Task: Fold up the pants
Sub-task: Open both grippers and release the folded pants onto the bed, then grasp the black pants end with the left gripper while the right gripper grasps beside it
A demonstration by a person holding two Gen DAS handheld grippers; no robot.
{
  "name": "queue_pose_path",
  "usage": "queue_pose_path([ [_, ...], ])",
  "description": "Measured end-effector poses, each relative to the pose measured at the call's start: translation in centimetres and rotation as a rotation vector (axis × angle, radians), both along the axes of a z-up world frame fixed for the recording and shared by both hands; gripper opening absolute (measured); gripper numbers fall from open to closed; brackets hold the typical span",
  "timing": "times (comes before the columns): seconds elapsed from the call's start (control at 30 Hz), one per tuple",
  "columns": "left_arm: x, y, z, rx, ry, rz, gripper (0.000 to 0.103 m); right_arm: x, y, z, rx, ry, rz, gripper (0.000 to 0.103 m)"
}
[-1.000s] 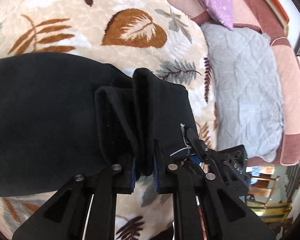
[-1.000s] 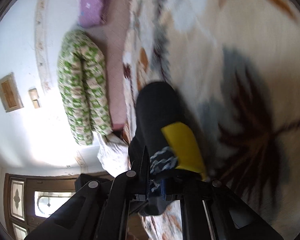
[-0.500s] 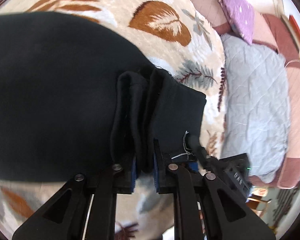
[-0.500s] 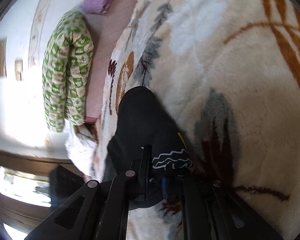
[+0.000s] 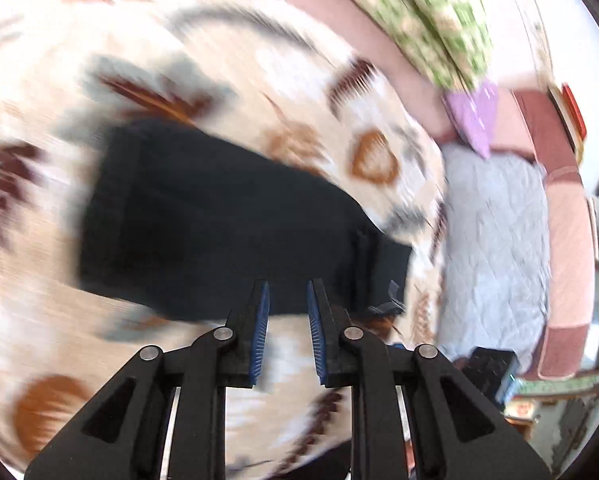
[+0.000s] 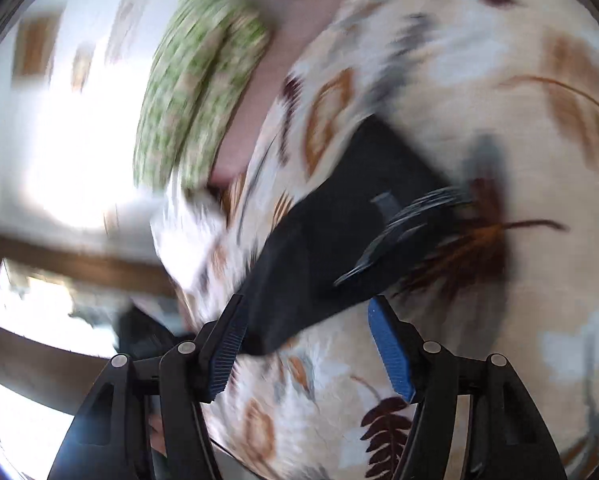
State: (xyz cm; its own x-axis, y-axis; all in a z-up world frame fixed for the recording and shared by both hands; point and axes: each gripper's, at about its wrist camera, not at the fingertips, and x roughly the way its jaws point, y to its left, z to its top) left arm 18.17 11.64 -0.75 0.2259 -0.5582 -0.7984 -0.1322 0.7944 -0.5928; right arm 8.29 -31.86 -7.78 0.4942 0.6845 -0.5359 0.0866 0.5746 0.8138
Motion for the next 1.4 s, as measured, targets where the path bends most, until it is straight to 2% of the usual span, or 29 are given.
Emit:
queue_pose_path([
  [0.1,0.0,5.3,0.0,0.050,-0.009,0.062,0.017,0.3,8.4,1.4,-0.168,-0.103,0.218,0.067],
  [0.27,-0.6,11.3,-2.1,0.014,0.023,0.121,0.017,0.7,21.8,1.3,-0.386,-0.264,0.452,0.067],
  [0.43,-0.3,13.9,-4.0,-0.026,0.048,0.125,0.017,0.8,29.8,-0.3,-0.562,-0.321,0.553,0.067],
  [0.47,-0.3,14.3,-4.2,-0.035,0.051,0.124,0.017,0.8,31.3,-0.6,-0.626,-0.335,0.564,0.068],
  [0.57,0.1,14.8,-4.7,-0.056,0.054,0.131,0.017,1.3,34.1,-2.1,-0.769,-0.361,0.578,0.069],
  [0.67,0.7,14.9,-5.3,-0.087,0.062,0.140,0.017,2.4,35.7,-3.5,-0.852,-0.341,0.563,0.071],
  [0.73,1.3,14.3,-5.9,-0.093,0.073,0.125,0.023,2.8,35.6,-3.5,-0.869,-0.368,0.520,0.065],
  [0.8,1.9,13.6,-6.3,-0.102,0.074,0.110,0.023,3.6,34.5,-3.3,-0.829,-0.368,0.469,0.049],
  [0.87,2.4,13.6,-6.7,-0.131,0.074,0.123,0.023,4.7,32.6,-3.3,-0.745,-0.324,0.426,0.027],
  [0.93,2.7,13.9,-7.3,-0.178,0.088,0.157,0.024,5.3,31.4,-2.9,-0.704,-0.306,0.403,0.014],
  [0.97,2.7,13.9,-7.6,-0.204,0.093,0.166,0.026,5.5,30.6,-2.4,-0.665,-0.308,0.386,0.013],
  [1.03,2.8,13.5,-8.2,-0.258,0.101,0.177,0.037,5.5,29.8,-1.6,-0.631,-0.321,0.365,0.012],
  [1.13,3.1,12.4,-8.8,-0.261,0.117,0.147,0.040,5.1,29.0,-0.6,-0.594,-0.346,0.352,0.012],
  [1.23,3.6,12.2,-9.1,-0.267,0.086,0.165,0.040,5.0,28.9,-0.8,-0.596,-0.343,0.362,0.012],
  [1.3,4.2,12.1,-9.6,-0.333,0.078,0.164,0.040,5.1,29.0,-1.1,-0.591,-0.335,0.368,0.012],
  [1.33,4.7,11.8,-10.0,-0.379,0.077,0.149,0.043,5.1,29.1,-1.2,-0.588,-0.334,0.372,0.012],
  [1.4,5.4,11.4,-10.3,-0.377,0.070,0.135,0.050,5.1,29.4,-1.5,-0.581,-0.328,0.382,0.012],
])
